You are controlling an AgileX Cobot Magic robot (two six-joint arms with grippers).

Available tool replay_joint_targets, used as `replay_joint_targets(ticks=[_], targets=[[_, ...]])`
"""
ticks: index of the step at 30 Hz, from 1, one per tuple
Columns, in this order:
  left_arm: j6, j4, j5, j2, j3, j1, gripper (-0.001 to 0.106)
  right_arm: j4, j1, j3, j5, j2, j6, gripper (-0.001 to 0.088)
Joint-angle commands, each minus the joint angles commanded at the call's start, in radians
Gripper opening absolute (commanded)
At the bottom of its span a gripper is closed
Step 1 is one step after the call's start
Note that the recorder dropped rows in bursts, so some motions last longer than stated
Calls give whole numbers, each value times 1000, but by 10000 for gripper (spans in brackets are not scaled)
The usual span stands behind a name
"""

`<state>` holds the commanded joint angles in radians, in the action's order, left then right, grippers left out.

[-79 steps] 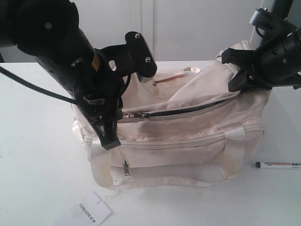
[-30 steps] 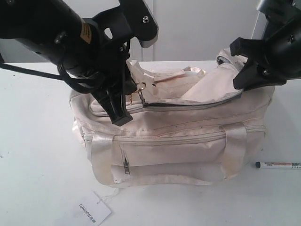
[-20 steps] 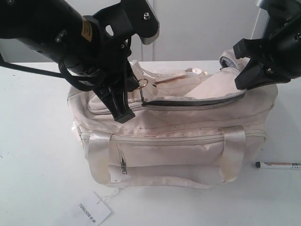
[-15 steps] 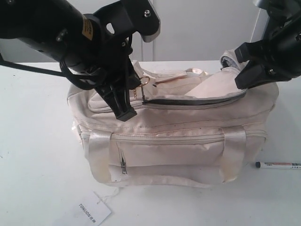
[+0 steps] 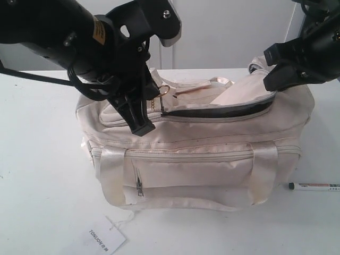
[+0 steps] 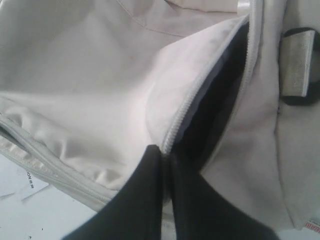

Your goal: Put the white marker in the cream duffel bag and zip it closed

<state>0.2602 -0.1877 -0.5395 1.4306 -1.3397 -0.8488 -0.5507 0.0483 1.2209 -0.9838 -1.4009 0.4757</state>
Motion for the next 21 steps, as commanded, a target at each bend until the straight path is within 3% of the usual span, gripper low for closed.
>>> replay_joint_targets(ticks=[16, 21], targets=[[9, 0, 2, 0, 0, 0, 0, -29, 4, -2, -3, 0, 178, 0], [8, -19, 2, 0, 0, 0, 0, -35, 48, -2, -4, 0, 279, 0]])
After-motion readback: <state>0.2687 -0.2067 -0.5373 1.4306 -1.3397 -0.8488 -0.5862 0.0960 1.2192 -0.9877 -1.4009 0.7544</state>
